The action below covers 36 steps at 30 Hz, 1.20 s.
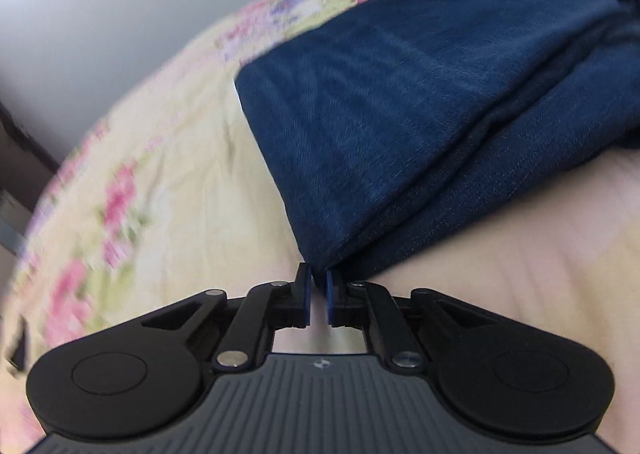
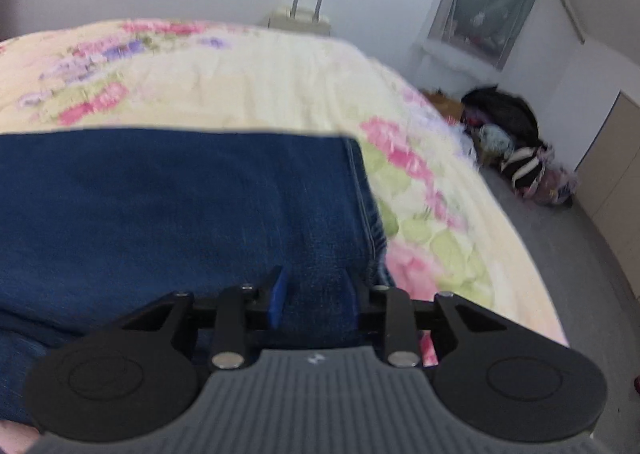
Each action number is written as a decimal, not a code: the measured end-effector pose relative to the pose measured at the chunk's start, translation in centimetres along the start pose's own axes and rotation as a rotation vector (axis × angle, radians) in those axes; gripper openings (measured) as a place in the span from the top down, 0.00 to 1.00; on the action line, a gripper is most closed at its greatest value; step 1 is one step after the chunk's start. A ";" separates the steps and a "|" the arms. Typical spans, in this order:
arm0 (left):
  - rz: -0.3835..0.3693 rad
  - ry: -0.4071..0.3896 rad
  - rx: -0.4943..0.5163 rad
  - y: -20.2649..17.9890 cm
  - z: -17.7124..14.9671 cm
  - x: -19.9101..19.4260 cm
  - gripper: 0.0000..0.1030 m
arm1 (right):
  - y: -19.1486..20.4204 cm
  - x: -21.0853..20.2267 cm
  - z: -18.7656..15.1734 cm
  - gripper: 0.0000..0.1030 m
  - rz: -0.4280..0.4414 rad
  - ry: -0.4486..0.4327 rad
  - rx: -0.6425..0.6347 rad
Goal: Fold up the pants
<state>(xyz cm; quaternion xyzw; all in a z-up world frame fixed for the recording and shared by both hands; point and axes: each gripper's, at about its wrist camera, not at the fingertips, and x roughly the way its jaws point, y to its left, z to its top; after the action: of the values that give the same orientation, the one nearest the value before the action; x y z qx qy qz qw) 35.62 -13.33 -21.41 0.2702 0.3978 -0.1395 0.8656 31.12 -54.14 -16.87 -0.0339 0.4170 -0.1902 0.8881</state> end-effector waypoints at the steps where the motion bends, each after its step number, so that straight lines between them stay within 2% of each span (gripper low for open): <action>1: -0.030 0.021 -0.024 0.5 -0.1 0.0 1.00 | -0.4 1.2 -0.6 0.79 0.014 0.025 -0.003; 2: -0.070 0.077 -0.041 1.0 -0.3 0.3 1.00 | -0.7 1.8 -1.1 0.80 0.033 0.031 -0.006; 6: -0.145 0.111 -0.136 3.7 -1.4 -0.7 1.00 | -0.6 1.5 -0.9 0.80 0.004 0.037 -0.043; 8: -0.185 0.072 -0.207 5.7 -1.4 -2.1 0.98 | -0.8 0.9 -0.7 0.80 -0.051 0.037 -0.054; 9: -0.186 0.044 -0.231 6.6 -1.2 -2.7 0.96 | -1.1 0.7 -0.6 0.79 -0.093 0.040 -0.061; 10: -0.184 0.002 -0.263 7.5 -0.7 -3.4 0.94 | -1.7 0.1 -0.5 0.80 -0.101 0.035 -0.051; 14: -0.179 -0.128 -0.393 10.4 2.8 -3.7 0.94 | -2.4 -2.6 0.0 0.82 -0.035 -0.042 -0.027; 18: -0.251 -0.212 -0.504 12.2 6.8 -1.0 0.93 | -0.8 -3.5 1.9 0.83 0.048 -0.134 -0.042; 20: -0.261 -0.225 -0.513 12.3 8.7 1.0 0.93 | -0.2 -2.7 3.2 0.88 0.077 -0.151 -0.020; 23: -0.286 -0.217 -0.516 12.1 10.8 5.0 0.94 | 0.8 -0.2 4.9 0.90 0.079 -0.161 -0.024; 26: -0.283 -0.170 -0.516 11.8 11.6 9.4 0.97 | 0.6 3.3 5.8 0.96 0.080 -0.119 0.012; 29: -0.295 -0.113 -0.480 11.0 11.4 12.7 0.97 | 0.0 6.9 5.1 1.00 0.078 -0.054 0.029; 31: -0.296 -0.098 -0.449 10.4 11.1 13.8 0.96 | 0.0 8.6 4.3 1.00 0.085 -0.023 0.022; 34: -0.316 -0.094 -0.465 11.1 10.8 13.7 0.94 | 0.3 9.6 3.3 1.00 0.075 -0.034 -0.010; 36: -0.269 -0.095 -0.433 11.3 11.0 12.2 0.95 | 0.0 9.5 3.4 1.00 0.078 -0.031 0.010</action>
<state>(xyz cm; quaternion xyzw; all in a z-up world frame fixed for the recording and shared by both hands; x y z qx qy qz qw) 55.41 -10.77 -20.82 0.0163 0.4099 -0.1775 0.8946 39.18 -57.93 -21.60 -0.0160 0.4031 -0.1568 0.9015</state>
